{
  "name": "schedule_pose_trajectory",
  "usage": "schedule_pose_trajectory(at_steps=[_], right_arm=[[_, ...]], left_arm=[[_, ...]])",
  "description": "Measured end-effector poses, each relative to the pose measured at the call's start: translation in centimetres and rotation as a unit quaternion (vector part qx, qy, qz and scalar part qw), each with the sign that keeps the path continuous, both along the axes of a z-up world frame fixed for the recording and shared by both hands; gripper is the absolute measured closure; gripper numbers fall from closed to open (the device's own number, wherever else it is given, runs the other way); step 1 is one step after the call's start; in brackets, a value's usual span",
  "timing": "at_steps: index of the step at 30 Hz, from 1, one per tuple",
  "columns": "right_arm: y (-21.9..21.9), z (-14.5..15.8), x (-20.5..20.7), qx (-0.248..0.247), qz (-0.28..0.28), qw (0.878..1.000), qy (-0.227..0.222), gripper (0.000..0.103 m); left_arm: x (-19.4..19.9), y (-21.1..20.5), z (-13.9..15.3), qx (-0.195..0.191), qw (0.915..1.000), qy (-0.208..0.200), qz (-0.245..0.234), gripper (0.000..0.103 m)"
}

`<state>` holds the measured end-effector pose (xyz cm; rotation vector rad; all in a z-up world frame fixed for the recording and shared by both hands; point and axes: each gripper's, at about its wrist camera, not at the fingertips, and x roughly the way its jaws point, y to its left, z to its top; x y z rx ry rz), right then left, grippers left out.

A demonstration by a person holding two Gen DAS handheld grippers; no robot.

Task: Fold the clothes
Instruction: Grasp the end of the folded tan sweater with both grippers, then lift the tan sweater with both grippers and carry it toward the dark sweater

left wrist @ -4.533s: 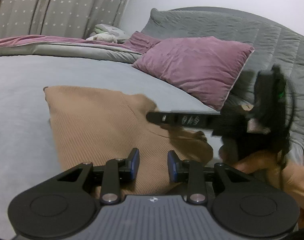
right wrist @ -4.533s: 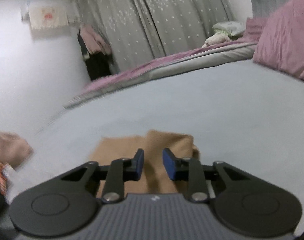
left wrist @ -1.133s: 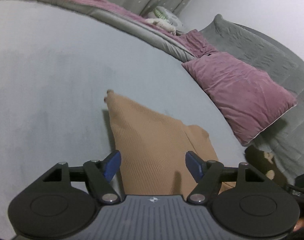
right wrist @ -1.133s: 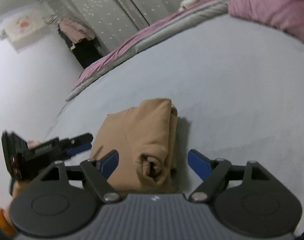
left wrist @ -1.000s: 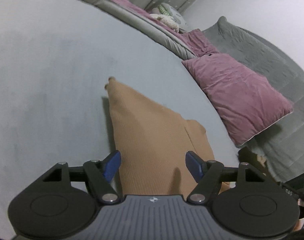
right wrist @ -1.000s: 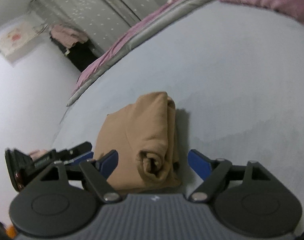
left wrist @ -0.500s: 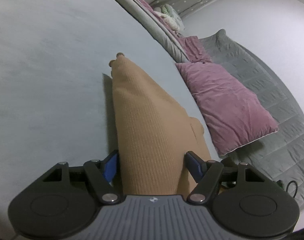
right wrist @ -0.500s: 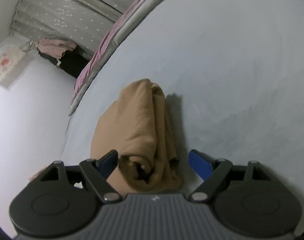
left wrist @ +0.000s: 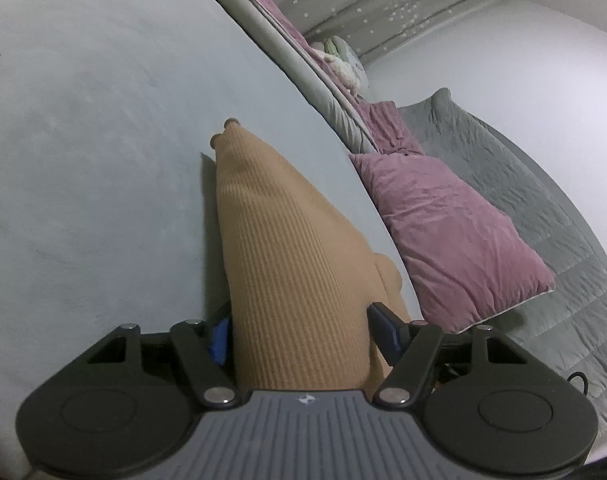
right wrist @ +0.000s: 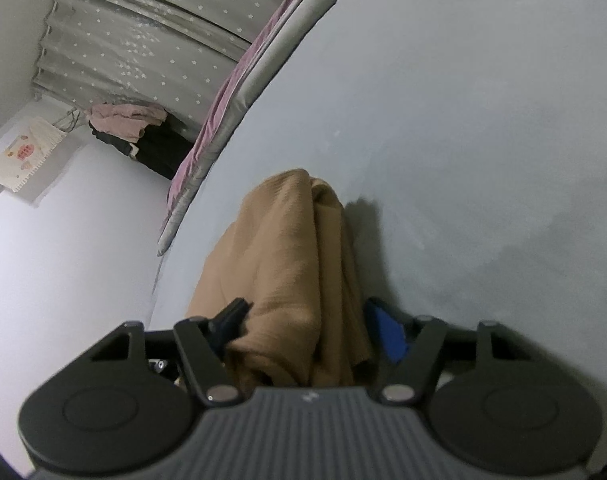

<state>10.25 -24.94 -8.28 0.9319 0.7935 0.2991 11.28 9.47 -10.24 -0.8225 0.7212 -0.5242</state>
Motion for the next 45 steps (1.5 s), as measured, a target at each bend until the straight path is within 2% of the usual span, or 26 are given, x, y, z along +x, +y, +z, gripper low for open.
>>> schedule_pose_trajectory(at_steps=[5,7,10,15,21,27,37,45], right_arm=[[1.1,-0.4,1.3,0.005,-0.006,1.0,-0.011,0.047],[1.3,-0.5,1.4,0.017,-0.01,1.0,-0.015,0.054],[1.5,-0.4,1.5,0.032,-0.016,0.999,-0.021,0.059],[1.3,0.7,1.6,0.046,-0.023,0.998,-0.036,0.061],[-0.2,1.9,1.1,0.055,-0.027,0.997,-0.04,0.061],[-2.2,3.1,0.0,0.054,-0.029,0.997,-0.038,0.061],[-10.9,5.8,-4.2,0.049,-0.102,0.992,-0.052,0.061],[-18.1,6.8,-7.5,0.065,-0.169,0.981,-0.067,0.062]], left_arm=[[-0.1,0.0,-0.1,-0.012,0.9999,0.001,0.011,0.047],[-0.2,0.1,0.1,-0.019,0.9997,0.004,0.014,0.048],[-0.3,-0.1,0.7,-0.024,0.9996,0.0,0.015,0.05],[-0.7,-0.6,2.4,-0.029,0.9994,-0.017,0.009,0.052],[-1.0,-1.9,4.2,-0.012,0.9997,-0.022,-0.003,0.052],[-0.7,-5.5,5.7,-0.011,0.9993,-0.026,-0.025,0.053],[0.0,-14.3,7.9,-0.021,0.9957,-0.04,-0.081,0.053],[-0.3,-21.6,9.5,-0.032,0.9896,-0.049,-0.132,0.053]])
